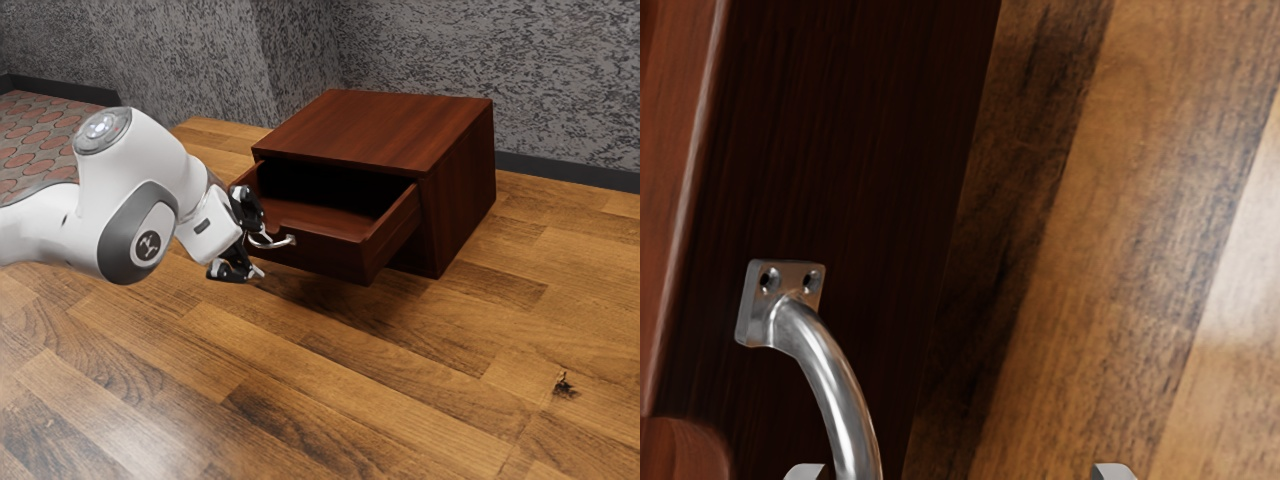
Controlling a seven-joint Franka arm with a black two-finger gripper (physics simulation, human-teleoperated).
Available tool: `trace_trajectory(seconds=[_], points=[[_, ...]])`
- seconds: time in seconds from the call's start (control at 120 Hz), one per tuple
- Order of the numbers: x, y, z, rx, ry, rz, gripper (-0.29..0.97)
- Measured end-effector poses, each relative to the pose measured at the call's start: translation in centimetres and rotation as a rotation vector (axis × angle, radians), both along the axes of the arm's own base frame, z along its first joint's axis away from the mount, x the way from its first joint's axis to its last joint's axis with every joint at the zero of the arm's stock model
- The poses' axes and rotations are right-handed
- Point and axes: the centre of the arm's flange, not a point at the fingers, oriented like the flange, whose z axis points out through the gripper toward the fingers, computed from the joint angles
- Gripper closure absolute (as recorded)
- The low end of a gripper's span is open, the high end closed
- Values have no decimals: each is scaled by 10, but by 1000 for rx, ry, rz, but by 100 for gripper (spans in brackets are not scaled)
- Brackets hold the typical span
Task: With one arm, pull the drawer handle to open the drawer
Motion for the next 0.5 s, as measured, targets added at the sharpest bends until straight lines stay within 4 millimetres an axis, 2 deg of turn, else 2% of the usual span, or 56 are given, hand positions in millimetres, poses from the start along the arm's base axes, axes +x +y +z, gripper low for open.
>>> trace_trajectory(seconds=[0.167,0.25,0.35,0.5], points=[[0,0,1,0,-6,0,39],[-5,-1,15,5,-32,1,39],[-28,-7,36,14,-65,1,38],[-63,-20,56,7,-83,12,19]])
